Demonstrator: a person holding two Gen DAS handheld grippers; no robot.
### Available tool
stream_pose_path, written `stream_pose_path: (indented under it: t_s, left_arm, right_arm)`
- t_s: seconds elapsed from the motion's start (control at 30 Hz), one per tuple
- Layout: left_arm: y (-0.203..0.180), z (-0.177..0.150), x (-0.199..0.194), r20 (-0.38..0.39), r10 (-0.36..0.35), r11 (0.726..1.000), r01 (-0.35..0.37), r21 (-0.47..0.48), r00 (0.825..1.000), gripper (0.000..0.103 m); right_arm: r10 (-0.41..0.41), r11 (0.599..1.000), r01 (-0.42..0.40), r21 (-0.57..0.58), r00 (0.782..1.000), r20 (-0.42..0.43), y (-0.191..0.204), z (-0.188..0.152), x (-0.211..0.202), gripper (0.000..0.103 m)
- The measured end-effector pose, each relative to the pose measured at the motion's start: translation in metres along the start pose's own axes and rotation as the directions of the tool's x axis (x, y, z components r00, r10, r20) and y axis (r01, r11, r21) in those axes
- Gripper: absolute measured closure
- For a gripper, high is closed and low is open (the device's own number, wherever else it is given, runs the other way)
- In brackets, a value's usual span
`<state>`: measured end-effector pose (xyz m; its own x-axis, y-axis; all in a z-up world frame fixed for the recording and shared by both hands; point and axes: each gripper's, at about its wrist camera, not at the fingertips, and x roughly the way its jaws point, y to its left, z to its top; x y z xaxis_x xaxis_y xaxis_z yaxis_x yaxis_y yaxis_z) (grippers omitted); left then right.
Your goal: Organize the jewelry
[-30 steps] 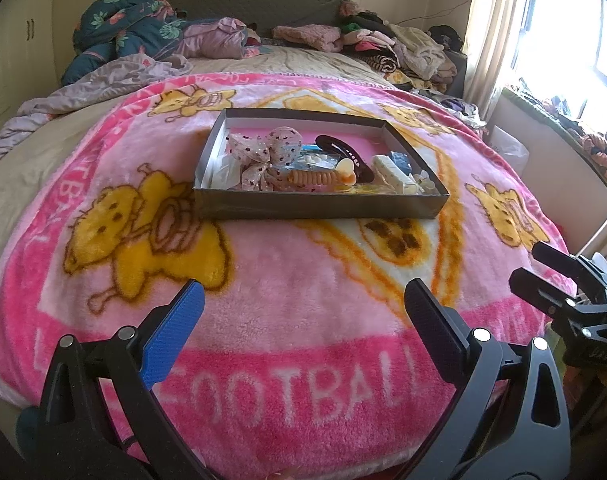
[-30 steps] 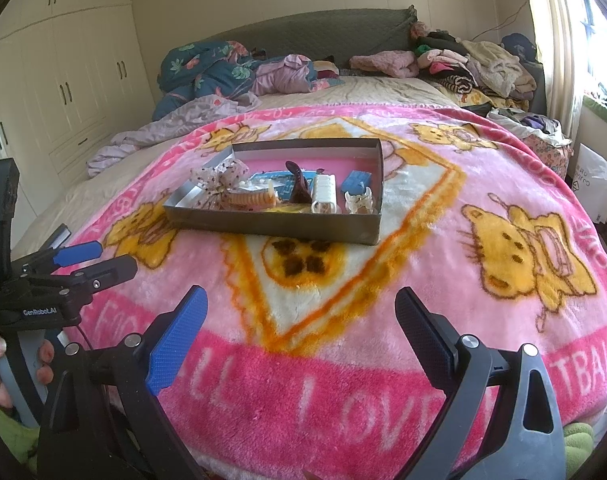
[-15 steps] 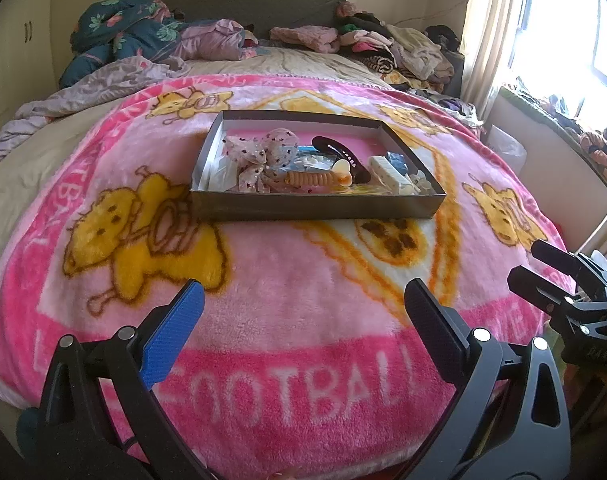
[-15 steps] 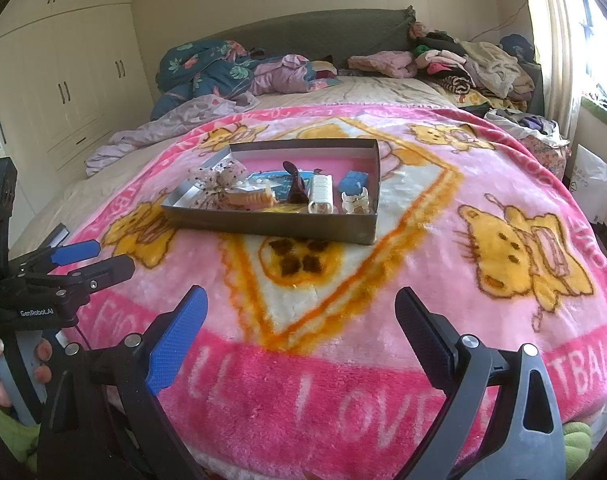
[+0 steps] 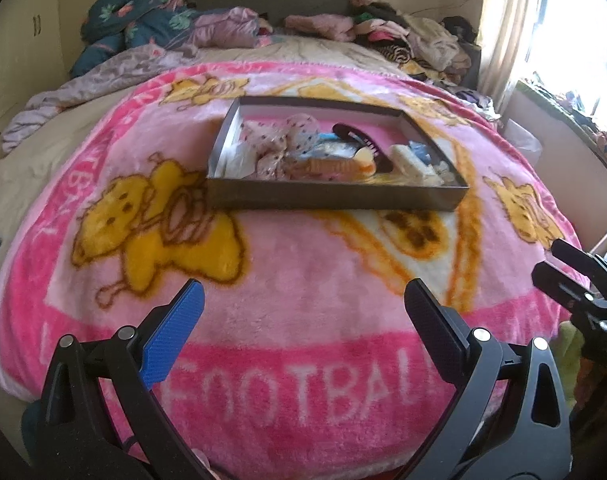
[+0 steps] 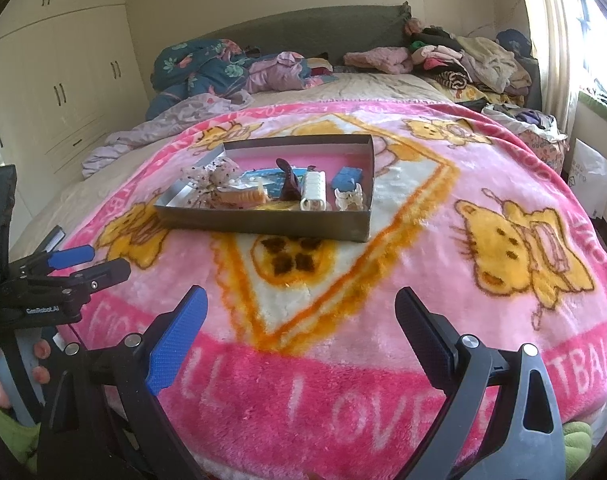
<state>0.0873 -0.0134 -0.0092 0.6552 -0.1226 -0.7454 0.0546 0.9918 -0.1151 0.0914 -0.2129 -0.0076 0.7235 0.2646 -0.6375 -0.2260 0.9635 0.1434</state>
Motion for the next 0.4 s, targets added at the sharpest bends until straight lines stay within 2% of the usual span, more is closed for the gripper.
stream_pose_path:
  t_s: [0.1,0.13,0.27,0.33,0.4]
  left_arm:
    - [0.005,0.002,0.004,0.001,0.018,1.0,-0.018,-0.015,1.0,0.009]
    - [0.012,0.005,0.006,0.006,0.048,0.998,-0.048,-0.028,0.999,0.009]
    - [0.069,0.032,0.022,0.015,0.152,0.979,-0.149,-0.141,0.988,0.009]
    - [0.112,0.049,0.035,0.01,0.247,0.95,-0.24,-0.198,0.969,0.009]
    - [0.161,0.067,0.054,-0.003,0.345,0.913,-0.337,-0.231,0.938,0.009]
  right_arm:
    - [-0.006,1.0,0.007,0.017,1.0,-0.007,-0.008,0.004,0.007,0.009]
    - [-0.016,1.0,0.016,0.027,1.0,-0.008,-0.013,0.007,0.01,0.005]
    - [-0.101,0.988,0.101,0.113,0.995,-0.009,-0.071,0.028,0.034,0.004]
    - [-0.194,0.967,0.198,0.162,0.98,-0.041,-0.117,0.038,0.055,0.004]
    - [-0.332,0.914,0.347,0.211,0.938,-0.103,-0.181,0.052,0.079,0.004]
